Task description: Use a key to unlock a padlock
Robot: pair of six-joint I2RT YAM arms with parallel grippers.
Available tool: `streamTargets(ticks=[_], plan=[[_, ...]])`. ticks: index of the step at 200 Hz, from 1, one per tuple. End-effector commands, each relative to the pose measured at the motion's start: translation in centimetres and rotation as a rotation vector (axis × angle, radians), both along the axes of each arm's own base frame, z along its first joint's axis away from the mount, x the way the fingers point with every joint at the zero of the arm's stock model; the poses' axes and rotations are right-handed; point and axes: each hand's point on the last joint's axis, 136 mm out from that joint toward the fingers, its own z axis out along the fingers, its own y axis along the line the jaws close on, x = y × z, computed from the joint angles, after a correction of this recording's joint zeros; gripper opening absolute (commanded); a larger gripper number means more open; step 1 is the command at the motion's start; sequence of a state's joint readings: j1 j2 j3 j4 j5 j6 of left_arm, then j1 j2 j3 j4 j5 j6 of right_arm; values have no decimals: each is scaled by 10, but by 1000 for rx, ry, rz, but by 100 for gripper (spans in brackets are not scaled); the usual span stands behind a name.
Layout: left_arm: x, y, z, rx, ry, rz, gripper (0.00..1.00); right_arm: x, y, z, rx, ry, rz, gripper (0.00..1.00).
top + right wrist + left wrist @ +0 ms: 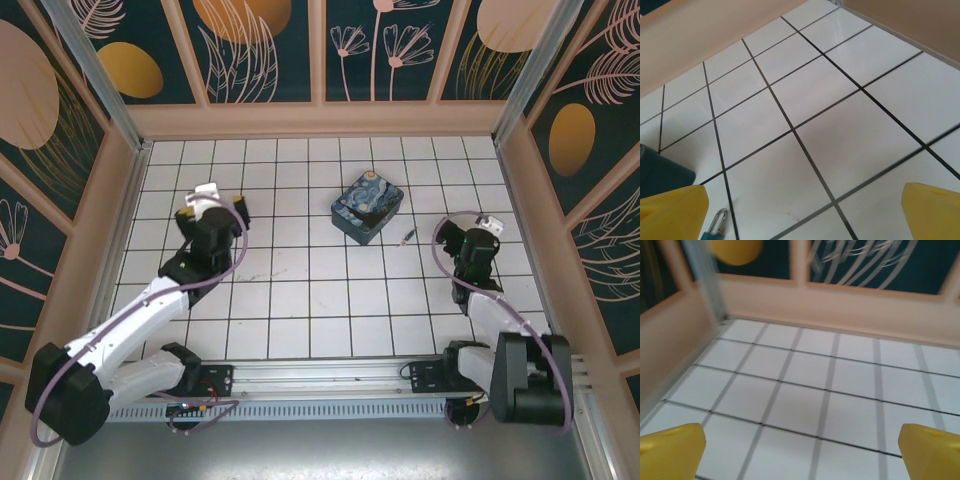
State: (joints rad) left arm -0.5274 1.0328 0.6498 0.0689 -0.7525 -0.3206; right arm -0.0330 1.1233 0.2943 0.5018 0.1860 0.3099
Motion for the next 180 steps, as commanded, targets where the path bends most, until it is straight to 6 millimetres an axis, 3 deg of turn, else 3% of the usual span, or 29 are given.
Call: streamTargets(ticks=[1,29,41,65,81,104,123,180], plan=[[-3,37,11,11,-151,115,99,17,1,43,-149,-227,4,99],[-5,58,-27,77,-140,117,99,23,17,24,-195,-205,93,99],[-8,67,-38,94,-158,147,99,27,24,26,-218,-212,145,99],[-6,68,-55,93,-224,85,99,30,32,28,-246,-226,207,99],[0,66,-60,77,-260,43,99,31,36,29,-271,-248,241,97],[23,58,-66,161,-213,-24,99,24,27,20,-283,-315,190,97],[28,71,-72,133,-232,-19,99,39,30,9,-251,-240,233,96],[40,83,-91,20,-198,-87,99,39,25,7,-232,-228,231,99]])
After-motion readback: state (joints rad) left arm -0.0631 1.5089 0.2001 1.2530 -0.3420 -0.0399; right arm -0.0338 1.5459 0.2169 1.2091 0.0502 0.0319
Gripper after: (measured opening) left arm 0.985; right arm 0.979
